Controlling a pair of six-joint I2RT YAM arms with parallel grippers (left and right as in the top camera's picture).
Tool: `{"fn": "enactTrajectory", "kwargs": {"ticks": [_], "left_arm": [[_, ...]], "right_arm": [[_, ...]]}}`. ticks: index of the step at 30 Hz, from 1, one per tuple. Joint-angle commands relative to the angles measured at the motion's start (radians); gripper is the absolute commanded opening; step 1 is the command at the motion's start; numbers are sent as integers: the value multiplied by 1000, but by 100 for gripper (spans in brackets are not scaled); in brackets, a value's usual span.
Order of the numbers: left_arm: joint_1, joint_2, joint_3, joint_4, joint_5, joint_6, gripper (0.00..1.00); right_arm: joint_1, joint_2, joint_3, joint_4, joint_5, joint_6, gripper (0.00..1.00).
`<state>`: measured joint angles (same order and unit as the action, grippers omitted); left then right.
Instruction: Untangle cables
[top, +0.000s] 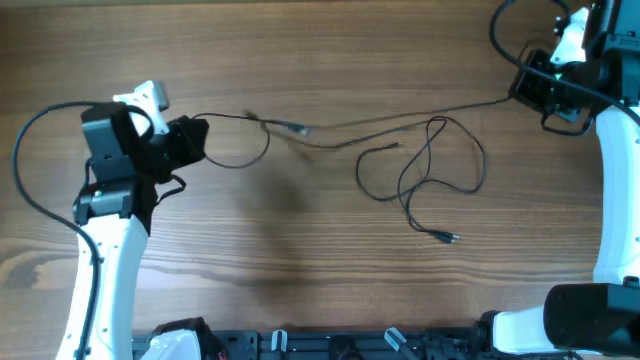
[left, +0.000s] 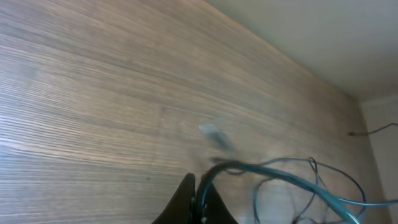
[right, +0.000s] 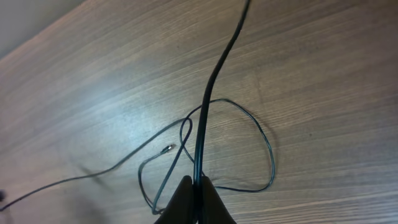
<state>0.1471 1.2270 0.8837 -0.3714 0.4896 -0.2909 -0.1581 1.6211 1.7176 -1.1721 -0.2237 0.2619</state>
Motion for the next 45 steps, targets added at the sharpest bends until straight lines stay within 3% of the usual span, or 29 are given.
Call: {"fn": "enactTrajectory", "kwargs": {"ticks": [1, 4, 5, 7, 9, 12, 15, 16, 18, 20, 22, 24, 26, 30, 34, 36, 37, 38, 39, 40, 41, 44, 45], "left_arm": [[-57, 6, 5, -4, 15, -5, 4], [-80, 6, 5, -5, 14, -5, 4], [-85, 6, 5, -13, 15, -5, 4], [-102, 6, 5, -38, 26, -5, 5], [-131, 6, 5, -23, 180, -5, 8], [-190, 6, 5, 144, 482, -12, 10], [-269, 6, 5, 315, 574, -80, 12], [-282, 6, 5, 331, 537, -80, 13], [-287, 6, 5, 252, 299, -80, 17], [-287, 6, 5, 43, -82, -80, 23], [-287, 6, 5, -113, -267, -80, 24], [-288, 18, 5, -264, -323, -81, 43], [-288, 35, 5, -342, -323, -80, 56], [-288, 103, 3, -367, -323, -80, 58], [-291, 220, 0, -359, -322, -80, 54], [-311, 283, 0, -335, -298, -80, 45], [-329, 314, 0, -319, -285, -80, 31], [-338, 323, 0, -311, -285, -80, 11], [-346, 324, 0, -300, -278, -80, 4], [-347, 315, 8, -300, -248, -80, 4], [-344, 303, 38, -334, -180, -80, 4], [-288, 263, 311, -573, 243, -29, 4], [-266, 263, 387, -587, 335, -7, 4]], "right_arm": [[2, 6, -9, -1, -87, -100, 4], [19, 8, -11, -5, -479, -381, 4], [35, 8, -11, -3, -510, -394, 4], [65, 8, -11, 0, -507, -393, 4], [103, 8, -11, 0, -507, -395, 4], [200, 8, -11, -4, -502, -422, 4], [298, 10, -14, -4, -369, -410, 5], [320, 10, -22, -4, -313, -379, 5], [339, 10, -46, -5, -285, -338, 4], [340, 10, -83, -6, -283, -338, 5], [340, 10, -118, 0, -261, -337, 4], [340, 10, -159, 27, -247, -336, 4], [340, 10, -165, 40, -245, -311, 4], [340, 10, -165, 45, -246, -311, 4], [340, 10, -165, 50, -246, -311, 4], [340, 10, -165, 50, -246, -311, 4], [340, 10, -165, 50, -246, -310, 4], [340, 10, -165, 50, -246, -311, 4], [340, 10, -165, 50, -246, -311, 4], [340, 10, -165, 50, -243, -311, 4], [340, 10, -165, 51, -237, -311, 4], [340, 10, -165, 55, -191, -280, 4], [340, 10, -165, 57, -191, -280, 4]]}}
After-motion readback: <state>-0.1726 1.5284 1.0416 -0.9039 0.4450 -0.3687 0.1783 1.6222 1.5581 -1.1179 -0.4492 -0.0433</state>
